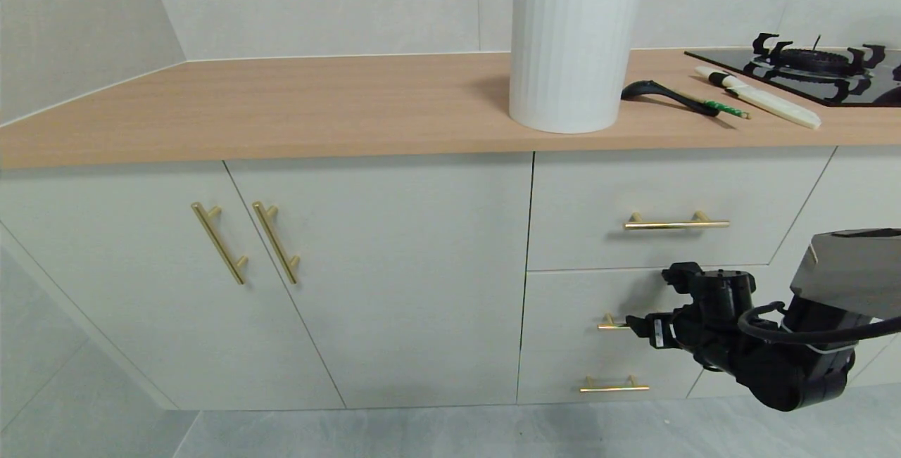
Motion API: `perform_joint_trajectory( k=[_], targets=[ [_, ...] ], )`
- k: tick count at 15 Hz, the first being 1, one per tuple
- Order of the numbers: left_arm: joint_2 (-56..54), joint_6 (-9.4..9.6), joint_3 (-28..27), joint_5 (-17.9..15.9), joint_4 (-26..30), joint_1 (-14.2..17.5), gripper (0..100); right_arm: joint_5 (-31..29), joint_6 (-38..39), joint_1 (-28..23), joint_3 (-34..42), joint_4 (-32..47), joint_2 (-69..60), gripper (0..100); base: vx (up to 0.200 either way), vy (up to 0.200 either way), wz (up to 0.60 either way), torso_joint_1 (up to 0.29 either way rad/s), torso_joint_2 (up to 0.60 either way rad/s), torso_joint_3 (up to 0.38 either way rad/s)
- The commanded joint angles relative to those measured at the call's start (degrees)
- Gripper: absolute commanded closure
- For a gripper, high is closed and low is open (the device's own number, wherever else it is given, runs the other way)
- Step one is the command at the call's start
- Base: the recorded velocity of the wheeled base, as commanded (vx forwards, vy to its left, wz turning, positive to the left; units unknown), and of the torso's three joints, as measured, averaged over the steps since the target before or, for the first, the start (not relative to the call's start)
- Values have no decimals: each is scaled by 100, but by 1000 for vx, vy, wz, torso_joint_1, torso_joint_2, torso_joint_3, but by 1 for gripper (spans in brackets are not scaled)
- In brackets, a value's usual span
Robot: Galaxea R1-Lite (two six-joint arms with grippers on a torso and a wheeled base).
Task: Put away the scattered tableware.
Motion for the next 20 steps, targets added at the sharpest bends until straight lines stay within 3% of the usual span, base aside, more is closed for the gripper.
perform_joint_trajectory(
  k=[1,16,20],
  targets=[
    [7,0,0,0,-1,0,0,-5,4,3,-46,-7,147,0,0,0,0,0,0,0],
    [7,0,0,0,-1,0,0,-40,-101,3,51,90,155,0,0,0,0,0,0,0],
    [7,0,0,0,-1,0,0,162,-110,29,288,1355,-943,0,0,0,0,0,0,0]
  ],
)
